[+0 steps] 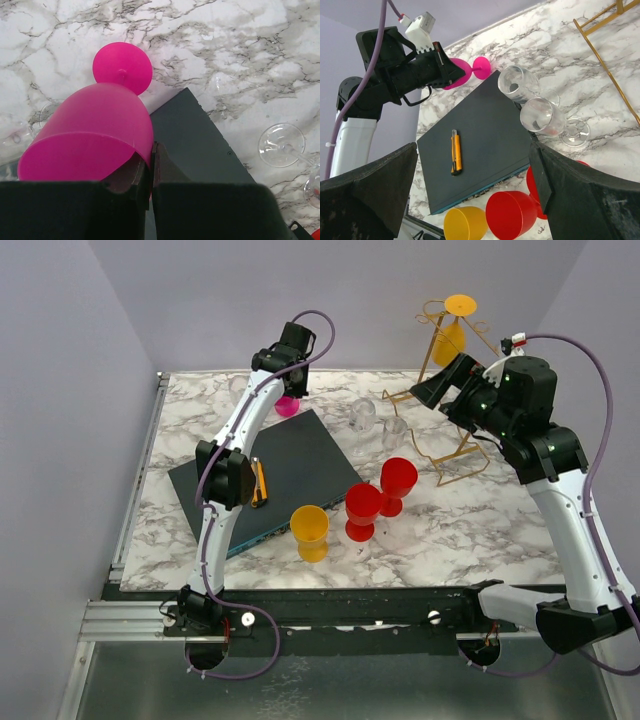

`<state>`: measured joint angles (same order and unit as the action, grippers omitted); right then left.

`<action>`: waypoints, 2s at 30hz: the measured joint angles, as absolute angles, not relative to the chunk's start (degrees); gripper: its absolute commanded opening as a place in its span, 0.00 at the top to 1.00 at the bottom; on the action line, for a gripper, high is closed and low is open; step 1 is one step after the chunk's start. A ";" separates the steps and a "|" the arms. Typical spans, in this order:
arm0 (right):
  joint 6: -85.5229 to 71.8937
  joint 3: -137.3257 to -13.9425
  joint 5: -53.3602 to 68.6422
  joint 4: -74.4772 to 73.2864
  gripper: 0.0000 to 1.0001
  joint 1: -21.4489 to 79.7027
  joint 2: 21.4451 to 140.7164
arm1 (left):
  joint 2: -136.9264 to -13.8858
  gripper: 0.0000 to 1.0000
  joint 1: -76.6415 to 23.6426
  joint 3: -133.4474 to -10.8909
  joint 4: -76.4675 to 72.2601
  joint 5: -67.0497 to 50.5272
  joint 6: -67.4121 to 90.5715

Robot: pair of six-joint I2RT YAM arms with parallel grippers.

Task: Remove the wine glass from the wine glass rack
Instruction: Place the wine glass at the center of the board.

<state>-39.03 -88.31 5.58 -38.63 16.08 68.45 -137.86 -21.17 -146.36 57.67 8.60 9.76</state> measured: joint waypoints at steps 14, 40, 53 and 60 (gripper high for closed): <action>-39.66 -87.99 5.61 -38.65 0.00 16.08 66.98 | -137.86 0.79 -21.52 -146.36 59.83 8.60 9.76; -40.21 -87.79 5.17 -38.70 0.00 16.08 67.11 | -137.93 0.38 -21.52 -149.58 56.75 9.61 9.41; -40.29 -87.96 4.21 -39.77 0.00 16.08 67.02 | -137.91 0.01 -21.52 -149.58 53.95 9.98 8.86; -41.04 -89.12 3.25 -40.47 0.00 16.08 66.08 | -136.49 0.01 -21.52 -149.56 52.29 10.35 8.91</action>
<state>-41.04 -89.12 3.25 -40.47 16.08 66.08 -136.49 -21.52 -149.56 52.29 10.35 8.91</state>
